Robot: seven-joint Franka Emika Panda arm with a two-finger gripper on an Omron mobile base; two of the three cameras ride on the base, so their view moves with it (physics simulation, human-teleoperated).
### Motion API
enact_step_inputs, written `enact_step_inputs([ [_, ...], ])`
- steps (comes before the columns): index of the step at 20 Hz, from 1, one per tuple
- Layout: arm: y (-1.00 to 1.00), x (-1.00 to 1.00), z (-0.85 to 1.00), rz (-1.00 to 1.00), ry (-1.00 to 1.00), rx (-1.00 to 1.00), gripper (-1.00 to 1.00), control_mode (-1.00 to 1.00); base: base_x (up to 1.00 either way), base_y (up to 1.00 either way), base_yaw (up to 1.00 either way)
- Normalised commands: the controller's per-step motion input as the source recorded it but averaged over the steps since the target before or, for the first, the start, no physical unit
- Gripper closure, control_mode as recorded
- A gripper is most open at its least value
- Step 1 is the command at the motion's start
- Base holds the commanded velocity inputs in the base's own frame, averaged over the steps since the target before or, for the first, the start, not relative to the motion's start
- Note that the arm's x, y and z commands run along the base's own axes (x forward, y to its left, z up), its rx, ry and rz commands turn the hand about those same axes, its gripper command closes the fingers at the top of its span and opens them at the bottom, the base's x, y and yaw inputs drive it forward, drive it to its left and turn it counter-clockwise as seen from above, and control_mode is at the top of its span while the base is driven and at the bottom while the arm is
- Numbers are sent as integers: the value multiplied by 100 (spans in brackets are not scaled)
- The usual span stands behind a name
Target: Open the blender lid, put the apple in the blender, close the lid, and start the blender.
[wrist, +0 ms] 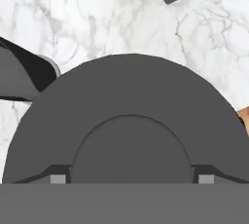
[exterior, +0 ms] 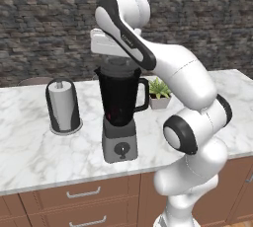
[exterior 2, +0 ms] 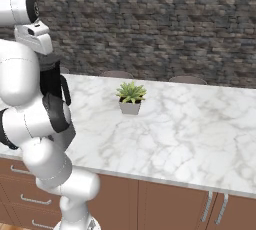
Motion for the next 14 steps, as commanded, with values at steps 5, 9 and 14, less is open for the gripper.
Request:
enact_step_inputs([
  [5, -5, 9, -37, 0, -3, 0, 100, -100, 0, 0, 0],
  [9, -8, -4, -50, 0, -16, 0, 100, -100, 0, 0, 0],
  [14, 1, -1, -60, 0, -5, 0, -100, -100, 0, 0, 0],
])
